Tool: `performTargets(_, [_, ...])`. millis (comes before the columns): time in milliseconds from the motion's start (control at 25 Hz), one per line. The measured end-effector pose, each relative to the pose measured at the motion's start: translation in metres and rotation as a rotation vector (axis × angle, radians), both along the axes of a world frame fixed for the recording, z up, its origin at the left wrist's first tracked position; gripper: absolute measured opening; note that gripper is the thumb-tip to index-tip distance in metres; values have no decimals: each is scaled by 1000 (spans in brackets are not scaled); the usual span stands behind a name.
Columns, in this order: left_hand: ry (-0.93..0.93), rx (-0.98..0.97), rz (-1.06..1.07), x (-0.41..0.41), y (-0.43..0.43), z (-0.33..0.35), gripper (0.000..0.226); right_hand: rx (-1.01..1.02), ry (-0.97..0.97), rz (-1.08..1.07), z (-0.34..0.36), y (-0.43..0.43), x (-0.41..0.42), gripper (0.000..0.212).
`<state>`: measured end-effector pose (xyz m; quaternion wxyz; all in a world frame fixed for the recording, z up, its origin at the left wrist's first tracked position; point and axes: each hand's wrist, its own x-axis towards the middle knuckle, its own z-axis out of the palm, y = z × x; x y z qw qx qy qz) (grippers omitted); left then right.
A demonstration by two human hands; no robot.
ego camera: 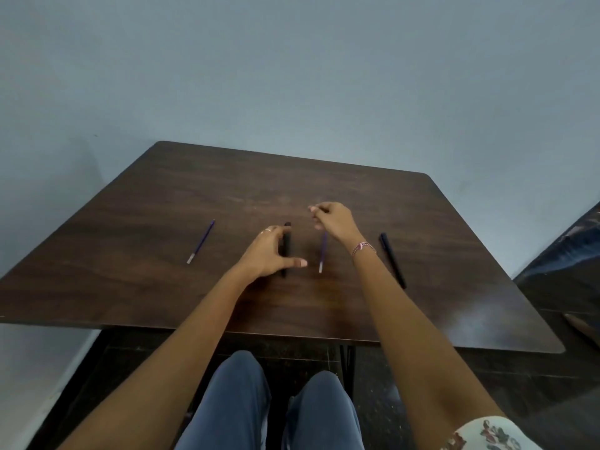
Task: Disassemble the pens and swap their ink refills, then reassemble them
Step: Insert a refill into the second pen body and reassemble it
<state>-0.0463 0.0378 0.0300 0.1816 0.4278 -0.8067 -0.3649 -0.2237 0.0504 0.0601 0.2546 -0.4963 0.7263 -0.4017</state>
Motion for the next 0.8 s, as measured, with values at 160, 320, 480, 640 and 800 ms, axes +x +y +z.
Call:
performTargets(160, [-53, 58, -174, 23, -4, -9, 106, 118, 214, 95, -11, -12, 30, 32])
performTargets(320, [-48, -48, -193, 31, -6, -22, 101, 209, 330, 174, -15, -17, 45, 42])
performTargets(480, [8, -139, -141, 29, -3, -31, 89, 235, 418, 188, -22, -21, 45, 41])
performTargets(640, [-27, -244, -118, 27, 1, -33, 83, 221, 425, 164, -28, -20, 48, 38])
performTargets(800, [-78, -297, -117, 24, 6, -33, 89, 193, 415, 107, -30, -18, 49, 36])
